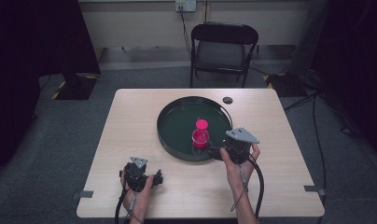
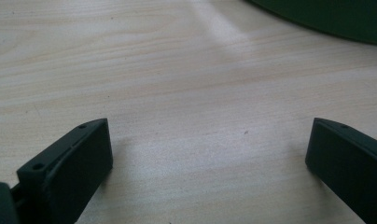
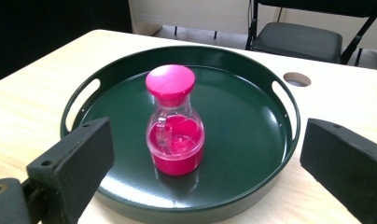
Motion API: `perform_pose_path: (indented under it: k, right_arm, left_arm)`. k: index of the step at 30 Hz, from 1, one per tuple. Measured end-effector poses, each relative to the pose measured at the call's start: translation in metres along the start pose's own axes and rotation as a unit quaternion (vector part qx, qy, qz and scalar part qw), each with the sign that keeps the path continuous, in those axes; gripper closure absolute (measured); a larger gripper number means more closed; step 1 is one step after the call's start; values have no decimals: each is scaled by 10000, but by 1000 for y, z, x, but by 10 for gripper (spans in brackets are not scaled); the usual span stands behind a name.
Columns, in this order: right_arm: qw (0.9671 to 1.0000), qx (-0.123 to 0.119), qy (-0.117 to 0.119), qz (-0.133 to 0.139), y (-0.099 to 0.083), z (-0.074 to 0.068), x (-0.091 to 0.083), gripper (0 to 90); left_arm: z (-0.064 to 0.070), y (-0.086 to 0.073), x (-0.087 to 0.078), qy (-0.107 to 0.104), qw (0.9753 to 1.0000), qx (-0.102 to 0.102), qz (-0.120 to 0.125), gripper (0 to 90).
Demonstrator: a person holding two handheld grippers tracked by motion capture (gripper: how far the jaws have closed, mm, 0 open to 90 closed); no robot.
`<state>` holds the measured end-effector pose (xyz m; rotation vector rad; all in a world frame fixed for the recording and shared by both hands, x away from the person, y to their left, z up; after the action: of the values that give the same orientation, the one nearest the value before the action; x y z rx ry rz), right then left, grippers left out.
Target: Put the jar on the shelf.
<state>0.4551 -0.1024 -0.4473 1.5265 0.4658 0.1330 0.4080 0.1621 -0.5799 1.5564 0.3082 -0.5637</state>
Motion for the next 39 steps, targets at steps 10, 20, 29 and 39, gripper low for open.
perform_pose_path:
  k: [10,20,29,39]
  right_arm:
    - [10000,-7,-42,-26,-13,-6,-10,19]
    - [9997,-87,-180,-116,-28,-3,-21,20]
    - [9998,-16,-201,-61,-37,-1,-36,23]
    - [9994,33,-313,-148,-53,3,-47,24]
  left_arm:
    - [0,0,0,5,10000,-4,2,0]
    - [0,0,0,7,10000,-5,2,0]
    - [0,0,0,70,10000,-38,-5,0]
    - [0,0,0,95,9999,-53,-5,0]
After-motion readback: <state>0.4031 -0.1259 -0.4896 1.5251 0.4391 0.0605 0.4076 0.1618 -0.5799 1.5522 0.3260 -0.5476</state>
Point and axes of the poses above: each handheld gripper's, and its own axes: x roughly forward along the jaws, y roughly out of its top, z roughly to its right, the point moved 10 cm from there along x, roughly forward along the jaws, and after that the axes turned 13 degrees about z, right-handed, at the moved point
